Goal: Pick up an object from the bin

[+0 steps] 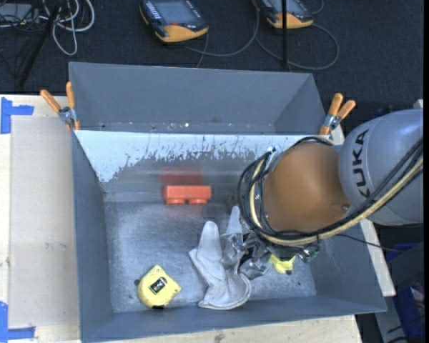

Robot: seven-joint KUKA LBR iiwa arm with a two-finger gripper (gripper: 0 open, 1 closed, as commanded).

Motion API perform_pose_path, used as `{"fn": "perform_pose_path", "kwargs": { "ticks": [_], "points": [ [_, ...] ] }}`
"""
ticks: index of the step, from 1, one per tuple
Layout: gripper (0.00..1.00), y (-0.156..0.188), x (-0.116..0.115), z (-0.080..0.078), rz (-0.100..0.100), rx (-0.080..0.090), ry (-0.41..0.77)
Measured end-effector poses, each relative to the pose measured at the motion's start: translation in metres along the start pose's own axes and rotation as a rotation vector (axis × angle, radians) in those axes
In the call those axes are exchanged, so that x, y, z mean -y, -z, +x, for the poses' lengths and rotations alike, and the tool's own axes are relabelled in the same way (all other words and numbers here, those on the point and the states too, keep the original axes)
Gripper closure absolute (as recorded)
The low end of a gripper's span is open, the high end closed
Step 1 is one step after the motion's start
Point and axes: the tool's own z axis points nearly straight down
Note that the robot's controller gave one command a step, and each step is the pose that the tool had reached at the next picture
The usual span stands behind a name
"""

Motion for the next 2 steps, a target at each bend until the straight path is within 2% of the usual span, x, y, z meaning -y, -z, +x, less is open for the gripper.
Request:
{"fn": "perform_pose_path", "kwargs": {
  "ticks": [1,2],
  "points": [
    [1.0,0.003,-0.006,0.008,-0.004,-0.006,0.062],
    [1.0,0.062,-0.008,-0.004,-0.007,-0.009,0.033]
  ]
}}
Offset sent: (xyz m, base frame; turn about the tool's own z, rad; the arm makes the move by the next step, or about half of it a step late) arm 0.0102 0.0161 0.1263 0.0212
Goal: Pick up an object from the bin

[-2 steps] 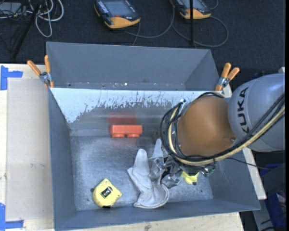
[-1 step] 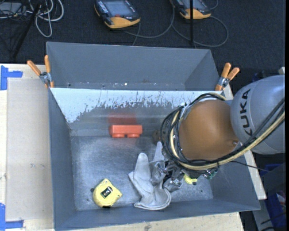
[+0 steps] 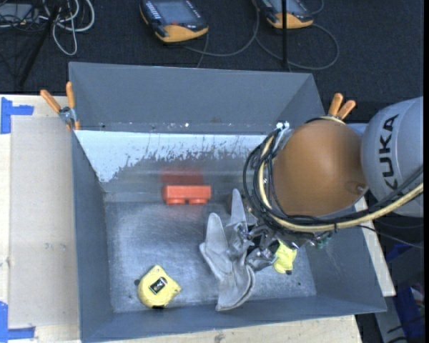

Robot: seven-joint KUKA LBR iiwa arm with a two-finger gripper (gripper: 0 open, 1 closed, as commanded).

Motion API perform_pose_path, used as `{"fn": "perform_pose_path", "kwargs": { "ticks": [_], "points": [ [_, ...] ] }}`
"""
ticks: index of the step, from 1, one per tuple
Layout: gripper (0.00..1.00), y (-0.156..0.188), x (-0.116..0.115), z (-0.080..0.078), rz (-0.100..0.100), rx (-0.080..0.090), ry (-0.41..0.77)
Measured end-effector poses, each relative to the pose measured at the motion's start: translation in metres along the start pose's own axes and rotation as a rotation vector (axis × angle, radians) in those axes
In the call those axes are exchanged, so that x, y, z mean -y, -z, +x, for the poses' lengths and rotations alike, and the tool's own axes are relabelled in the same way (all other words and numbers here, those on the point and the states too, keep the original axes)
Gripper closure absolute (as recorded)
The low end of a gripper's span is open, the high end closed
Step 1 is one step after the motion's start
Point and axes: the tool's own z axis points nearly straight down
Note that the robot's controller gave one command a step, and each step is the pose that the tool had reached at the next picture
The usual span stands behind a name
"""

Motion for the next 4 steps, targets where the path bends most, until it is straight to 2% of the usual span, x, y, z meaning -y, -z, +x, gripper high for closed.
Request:
{"fn": "perform_pose_path", "kwargs": {
  "ticks": [1,3,4],
  "points": [
    [1.0,0.018,0.005,-0.002,0.01,0.011,0.024],
    [1.0,0.01,0.003,0.002,-0.002,-0.003,0.038],
    [1.0,0.043,0.01,-0.026,0.013,0.014,0.044]
  ]
}}
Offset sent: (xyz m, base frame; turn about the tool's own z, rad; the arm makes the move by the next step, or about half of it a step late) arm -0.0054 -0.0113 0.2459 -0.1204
